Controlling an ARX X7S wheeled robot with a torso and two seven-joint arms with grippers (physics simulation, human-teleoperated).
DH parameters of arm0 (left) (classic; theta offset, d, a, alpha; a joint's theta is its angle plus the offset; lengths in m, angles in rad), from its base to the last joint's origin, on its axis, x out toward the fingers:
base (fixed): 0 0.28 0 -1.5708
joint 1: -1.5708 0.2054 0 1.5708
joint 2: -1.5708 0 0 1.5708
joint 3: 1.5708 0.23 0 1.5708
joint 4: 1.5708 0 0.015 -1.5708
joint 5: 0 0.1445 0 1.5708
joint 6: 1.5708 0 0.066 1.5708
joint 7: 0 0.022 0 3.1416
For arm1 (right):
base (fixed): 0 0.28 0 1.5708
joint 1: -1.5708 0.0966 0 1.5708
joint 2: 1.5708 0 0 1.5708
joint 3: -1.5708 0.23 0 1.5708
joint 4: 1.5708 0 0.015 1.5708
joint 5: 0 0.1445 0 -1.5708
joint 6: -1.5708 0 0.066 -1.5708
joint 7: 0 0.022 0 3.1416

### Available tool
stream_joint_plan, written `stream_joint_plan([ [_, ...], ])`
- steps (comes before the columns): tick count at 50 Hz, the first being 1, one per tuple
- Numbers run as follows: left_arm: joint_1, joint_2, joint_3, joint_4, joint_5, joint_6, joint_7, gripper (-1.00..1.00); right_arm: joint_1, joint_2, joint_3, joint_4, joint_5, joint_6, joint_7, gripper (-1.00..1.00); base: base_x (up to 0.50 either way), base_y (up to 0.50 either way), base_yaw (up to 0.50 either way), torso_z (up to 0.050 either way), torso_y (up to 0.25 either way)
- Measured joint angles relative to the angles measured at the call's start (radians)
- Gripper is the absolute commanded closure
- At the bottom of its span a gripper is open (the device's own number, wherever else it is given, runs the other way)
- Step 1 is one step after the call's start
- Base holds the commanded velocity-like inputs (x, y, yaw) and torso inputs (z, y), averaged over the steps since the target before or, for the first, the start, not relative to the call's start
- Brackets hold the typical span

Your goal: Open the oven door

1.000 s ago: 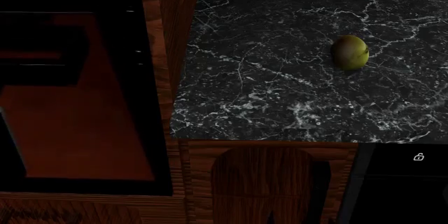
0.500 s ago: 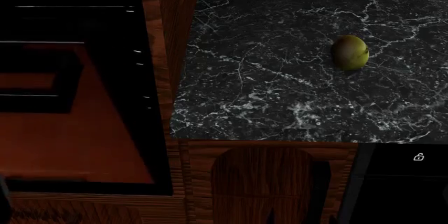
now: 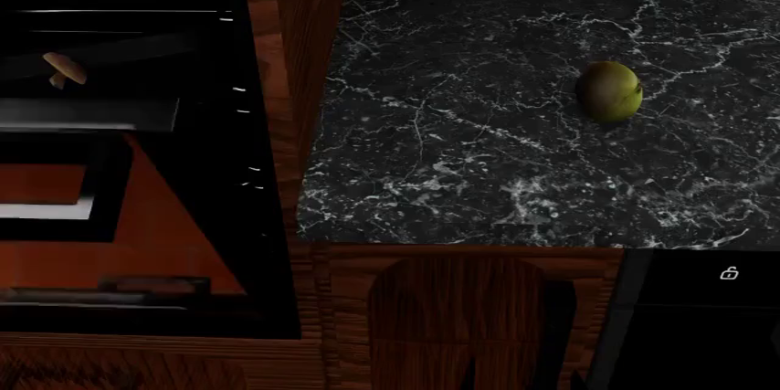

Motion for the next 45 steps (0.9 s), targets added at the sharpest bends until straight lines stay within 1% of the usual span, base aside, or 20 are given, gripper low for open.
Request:
stream_joint_plan([
  [25, 0.189, -0.092, -0.058, 0.136, -0.044, -0.069, -0.117, 1.0, -0.004, 0.006, -0.012, -0.016, 0.004, -0.002, 0.007, -1.0, 0.0, 0.0, -0.01, 0.0, 0.0],
  [38, 0.274, -0.125, -0.076, 0.186, -0.049, -0.099, -0.174, 1.0, -0.005, 0.009, -0.017, -0.022, 0.008, -0.003, 0.011, -1.0, 0.0, 0.0, -0.01, 0.0, 0.0],
  [45, 0.329, -0.145, -0.087, 0.208, -0.06, -0.11, -0.224, 1.0, -0.005, 0.011, -0.018, -0.022, 0.01, -0.006, 0.011, -1.0, 0.0, 0.0, -0.01, 0.0, 0.0],
])
